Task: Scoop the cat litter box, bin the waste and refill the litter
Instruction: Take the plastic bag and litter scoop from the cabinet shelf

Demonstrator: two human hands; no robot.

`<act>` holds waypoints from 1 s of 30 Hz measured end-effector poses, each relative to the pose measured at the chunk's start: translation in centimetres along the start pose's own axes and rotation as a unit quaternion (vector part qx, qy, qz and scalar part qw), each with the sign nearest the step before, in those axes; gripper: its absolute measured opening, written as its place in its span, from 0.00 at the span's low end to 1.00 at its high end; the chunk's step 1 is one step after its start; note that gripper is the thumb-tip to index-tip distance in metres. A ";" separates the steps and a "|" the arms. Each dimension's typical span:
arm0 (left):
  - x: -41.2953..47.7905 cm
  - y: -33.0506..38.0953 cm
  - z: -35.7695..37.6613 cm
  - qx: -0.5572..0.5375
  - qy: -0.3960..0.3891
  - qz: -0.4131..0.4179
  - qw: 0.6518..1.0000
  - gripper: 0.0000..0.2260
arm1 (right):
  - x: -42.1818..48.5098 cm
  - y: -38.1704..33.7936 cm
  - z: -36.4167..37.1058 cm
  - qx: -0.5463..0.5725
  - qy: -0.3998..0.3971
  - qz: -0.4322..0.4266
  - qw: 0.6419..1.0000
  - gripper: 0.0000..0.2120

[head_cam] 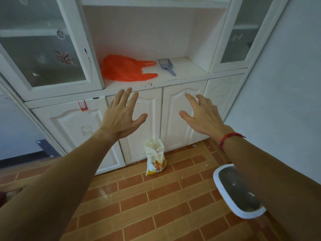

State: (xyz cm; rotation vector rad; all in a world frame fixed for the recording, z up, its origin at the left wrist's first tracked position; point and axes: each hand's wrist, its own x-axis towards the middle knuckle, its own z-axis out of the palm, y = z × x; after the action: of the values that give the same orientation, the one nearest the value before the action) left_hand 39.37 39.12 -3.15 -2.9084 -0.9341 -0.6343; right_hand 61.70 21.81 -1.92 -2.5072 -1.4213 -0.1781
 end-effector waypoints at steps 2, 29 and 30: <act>1.6 -0.6 1.1 0.001 -0.004 -0.005 1.000 0.37 | 2.0 0.3 0.9 0.004 -0.006 -0.004 1.000 0.33; 27.0 -13.5 12.2 0.013 -0.015 -0.016 1.000 0.37 | 31.3 1.3 8.9 -0.015 0.001 -0.008 1.000 0.32; 27.8 -13.8 12.6 0.014 -0.018 -0.019 1.000 0.38 | 32.3 1.5 9.2 -0.013 0.003 -0.012 1.000 0.32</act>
State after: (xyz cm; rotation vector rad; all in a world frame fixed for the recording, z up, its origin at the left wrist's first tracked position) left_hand 56.81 67.60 -5.45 -2.8936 -0.9956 -0.5682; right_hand 79.43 50.30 -3.64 -2.5078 -1.4564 -0.2103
